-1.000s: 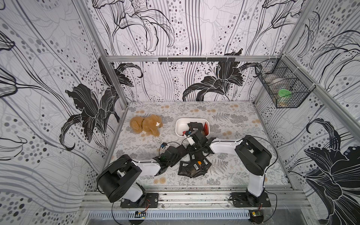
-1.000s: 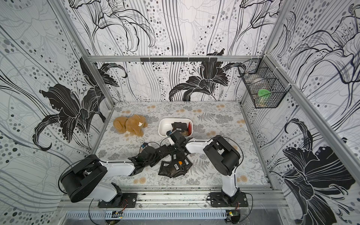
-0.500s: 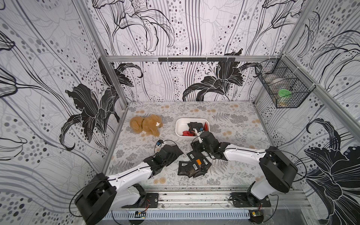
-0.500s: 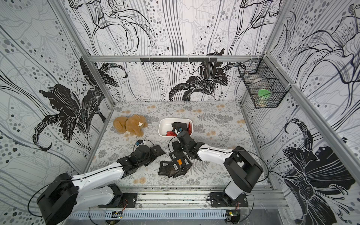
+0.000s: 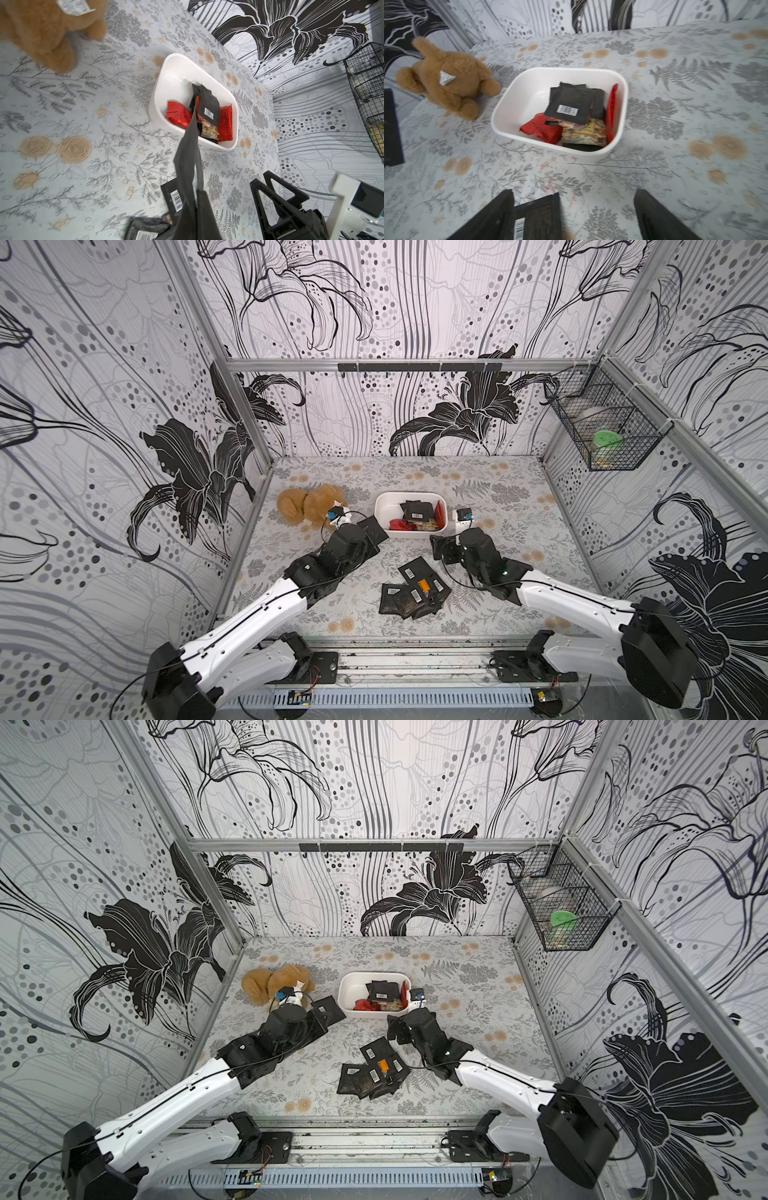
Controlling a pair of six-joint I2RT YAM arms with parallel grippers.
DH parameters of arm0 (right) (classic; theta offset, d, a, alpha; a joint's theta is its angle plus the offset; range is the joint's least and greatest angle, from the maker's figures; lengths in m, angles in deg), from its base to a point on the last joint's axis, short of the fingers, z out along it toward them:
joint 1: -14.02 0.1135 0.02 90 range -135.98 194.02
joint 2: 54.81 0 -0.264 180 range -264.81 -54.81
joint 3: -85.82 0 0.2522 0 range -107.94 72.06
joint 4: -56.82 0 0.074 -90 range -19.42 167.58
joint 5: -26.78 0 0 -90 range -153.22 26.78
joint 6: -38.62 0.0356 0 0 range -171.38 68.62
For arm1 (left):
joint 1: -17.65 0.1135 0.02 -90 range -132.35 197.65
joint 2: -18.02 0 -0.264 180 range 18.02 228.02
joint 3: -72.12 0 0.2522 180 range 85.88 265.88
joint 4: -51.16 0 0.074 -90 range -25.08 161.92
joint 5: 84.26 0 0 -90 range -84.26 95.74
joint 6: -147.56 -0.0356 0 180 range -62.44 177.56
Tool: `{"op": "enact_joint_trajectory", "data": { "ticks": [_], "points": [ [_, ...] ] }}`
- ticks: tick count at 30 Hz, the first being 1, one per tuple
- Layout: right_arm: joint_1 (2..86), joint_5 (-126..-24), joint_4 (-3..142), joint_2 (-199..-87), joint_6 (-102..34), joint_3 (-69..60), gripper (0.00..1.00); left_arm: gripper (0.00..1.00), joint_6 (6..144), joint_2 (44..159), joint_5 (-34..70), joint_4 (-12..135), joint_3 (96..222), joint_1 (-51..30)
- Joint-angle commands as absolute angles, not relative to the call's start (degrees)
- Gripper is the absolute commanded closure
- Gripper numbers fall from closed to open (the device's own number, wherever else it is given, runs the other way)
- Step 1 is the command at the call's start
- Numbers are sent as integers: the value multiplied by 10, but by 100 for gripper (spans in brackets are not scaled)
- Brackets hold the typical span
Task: Put the tea bags into the storage box
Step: Place the tea bag in the storage box.
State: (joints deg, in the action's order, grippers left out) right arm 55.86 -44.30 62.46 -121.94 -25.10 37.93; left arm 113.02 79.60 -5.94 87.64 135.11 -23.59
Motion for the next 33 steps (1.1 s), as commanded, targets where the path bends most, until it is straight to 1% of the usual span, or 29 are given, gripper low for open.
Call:
{"op": "enact_joint_trajectory", "data": {
  "ticks": [1, 3, 6, 10, 12, 15, 17, 21, 27, 32, 33],
  "points": [
    [485, -456, 632, -1187, -198, 420, 4, 100, 1068, 883, -41, 849, 1429, -238],
    [437, -495, 618, -1174, -193, 440, 4, 100, 1049, 946, -36, 851, 1493, -239],
    [402, -502, 591, -1158, -174, 471, 4, 100, 1024, 1036, -27, 851, 1577, -239],
    [398, -521, 528, -1131, -183, 515, 4, 100, 1009, 1147, -20, 857, 1672, -235],
    [399, -513, 531, -1124, -193, 516, 4, 100, 1006, 1197, -9, 863, 1713, -232],
    [398, -528, 547, -1121, -242, 504, 4, 100, 1004, 1258, -1, 875, 1763, -227],
    [399, -535, 552, -1122, -240, 499, 4, 100, 1007, 1292, 5, 879, 1783, -218],
    [399, -583, 535, -1116, -244, 504, 4, 100, 1014, 1330, 26, 872, 1796, -201],
    [399, -650, 518, -1129, -264, 495, 4, 100, 1014, 1345, 32, 866, 1789, -197],
    [399, -652, 527, -1136, -248, 487, 4, 100, 1004, 1340, 4, 880, 1771, -192],
    [399, -652, 540, -1140, -251, 479, 4, 98, 1001, 1338, 2, 882, 1767, -190]
  ]
}}
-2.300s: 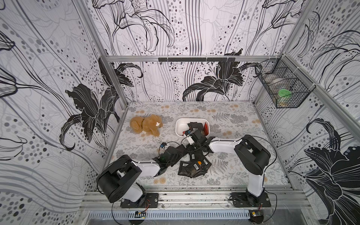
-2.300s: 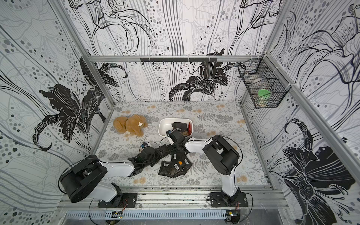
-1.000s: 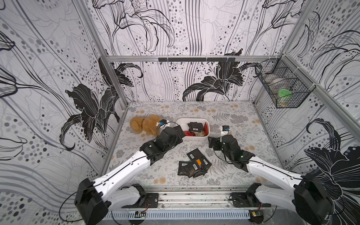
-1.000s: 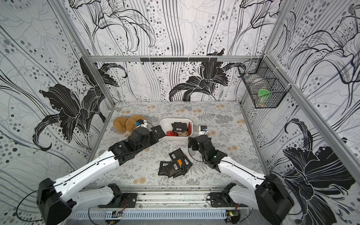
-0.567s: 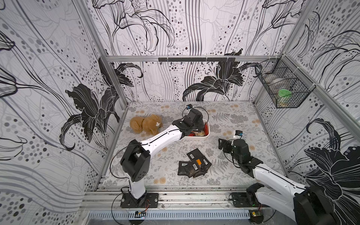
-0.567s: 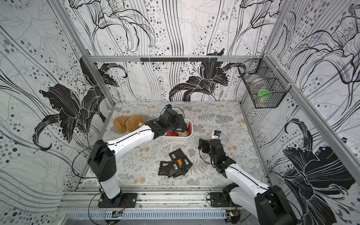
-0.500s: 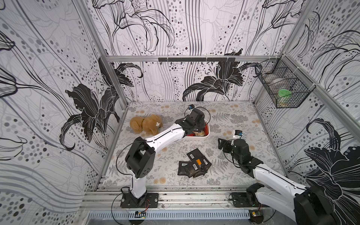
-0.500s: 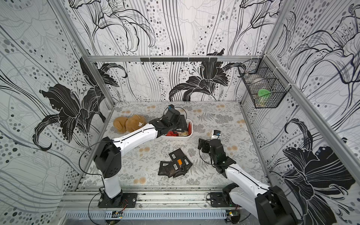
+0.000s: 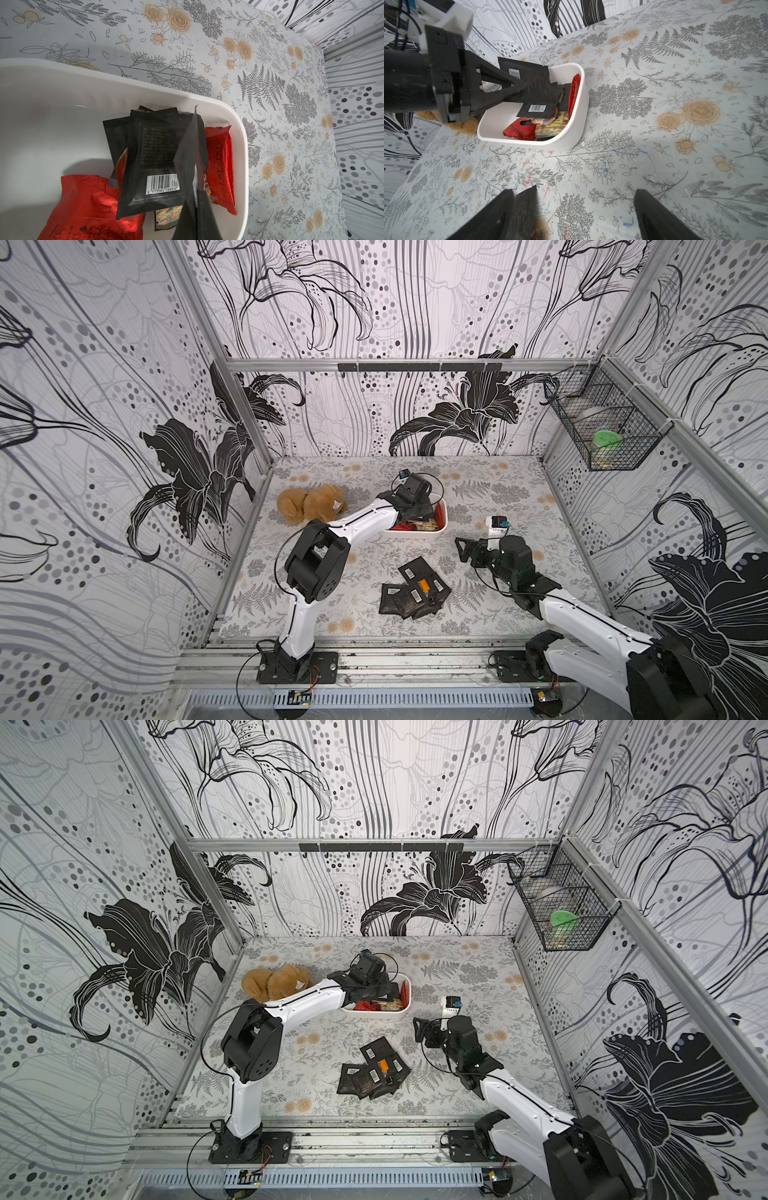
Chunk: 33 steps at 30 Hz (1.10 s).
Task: Put the tea bags into the storage box
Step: Place the tea bag in the storage box, then pick up the tea bag from the center of the board.
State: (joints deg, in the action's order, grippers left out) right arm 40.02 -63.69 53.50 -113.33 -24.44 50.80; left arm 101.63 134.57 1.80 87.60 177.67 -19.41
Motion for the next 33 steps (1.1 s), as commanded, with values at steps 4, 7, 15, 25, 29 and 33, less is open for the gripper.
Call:
{"op": "enact_joint_trajectory", "data": {
  "ticks": [4, 7, 15, 25, 29, 33],
  "points": [
    [399, -677, 580, -1160, -287, 456, 4, 86, 998, 1321, -26, 900, 1749, -182],
    [399, -693, 560, -1150, -293, 471, 4, 71, 998, 1295, -35, 905, 1728, -169],
    [400, -782, 566, -1118, -306, 487, 5, 32, 988, 1147, -91, 931, 1643, -161],
    [554, -745, 569, -1154, -321, 496, 2, 30, 1068, 891, 6, 851, 1341, -212],
    [615, -738, 561, -1174, -318, 498, 25, 30, 1151, 809, -8, 826, 1240, -282],
    [676, -694, 569, -1192, -328, 499, 54, 32, 1250, 736, -19, 766, 1146, -343]
  ]
}}
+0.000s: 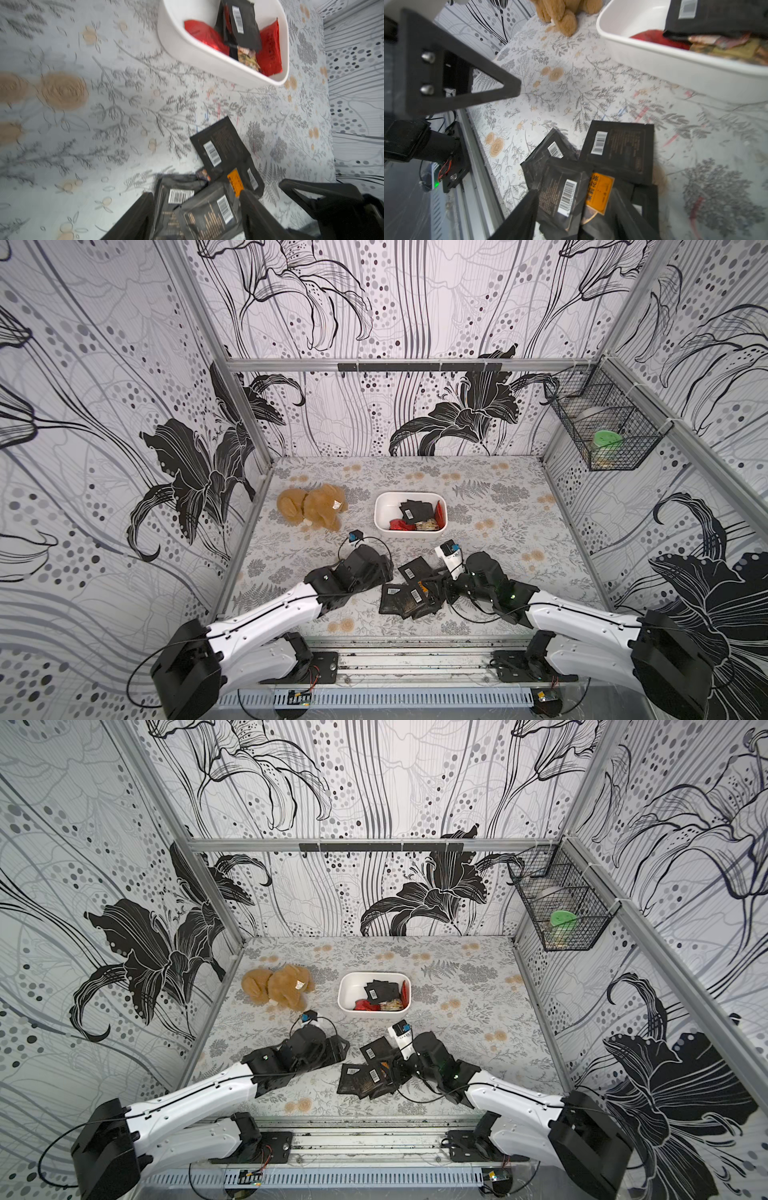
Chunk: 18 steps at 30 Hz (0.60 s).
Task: Put the tea bags into the storage box
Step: Pick up the tea bag from the center of the board.
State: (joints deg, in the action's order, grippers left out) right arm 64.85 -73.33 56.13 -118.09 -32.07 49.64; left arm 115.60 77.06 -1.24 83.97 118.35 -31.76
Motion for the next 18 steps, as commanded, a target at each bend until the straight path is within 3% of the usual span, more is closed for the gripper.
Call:
{"op": "enact_joint_trajectory", "data": {
  "ticks": [1, 4, 7, 18],
  "points": [
    [687, -686, 574, -1202, -332, 496, 63, 32, 1275, 721, -17, 740, 1121, -356],
    [693, -685, 584, -1236, -337, 479, 84, 37, 1327, 705, -22, 690, 1075, -393],
    [701, -699, 585, -1262, -340, 465, 93, 40, 1352, 723, -33, 685, 1069, -429],
    [706, -680, 602, -1288, -352, 447, 97, 45, 1381, 806, -46, 652, 1079, -488]
  ]
}}
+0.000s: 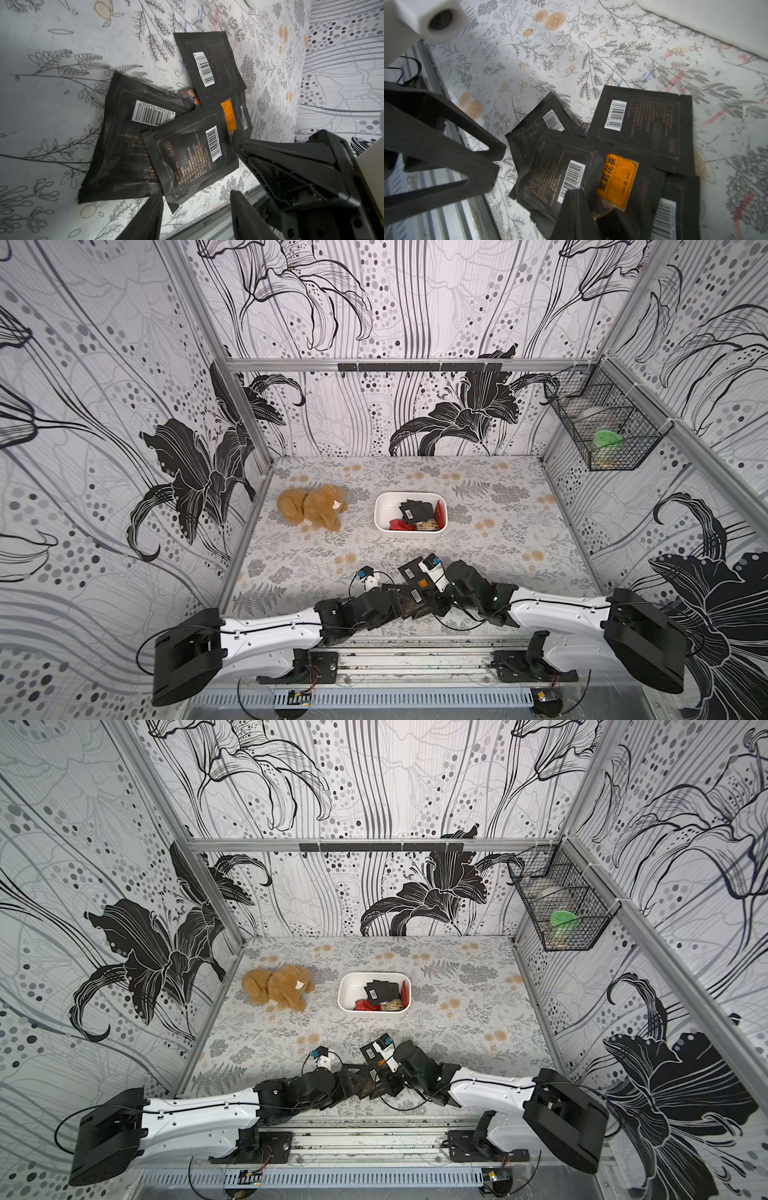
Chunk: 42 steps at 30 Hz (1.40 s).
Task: Put the tea bags into the storage box
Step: Pick up the tea bag from the center of the board.
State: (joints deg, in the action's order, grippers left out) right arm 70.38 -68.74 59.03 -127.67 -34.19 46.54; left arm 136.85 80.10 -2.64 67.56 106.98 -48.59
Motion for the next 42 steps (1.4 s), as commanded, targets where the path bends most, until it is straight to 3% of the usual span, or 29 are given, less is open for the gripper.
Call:
{"op": "enact_joint_trajectory", "data": {
  "ticks": [1, 22, 24, 42],
  "points": [
    [706, -682, 602, -1291, -352, 445, 97, 44, 1382, 807, -51, 657, 1080, -488],
    [706, -667, 625, -1336, -351, 422, 100, 52, 1422, 858, -70, 623, 1062, -488],
    [706, -662, 630, -1342, -350, 418, 100, 57, 1419, 865, -65, 608, 1059, -489],
    [706, -658, 641, -1368, -347, 407, 100, 57, 1426, 920, -52, 541, 1045, -489]
  ]
}}
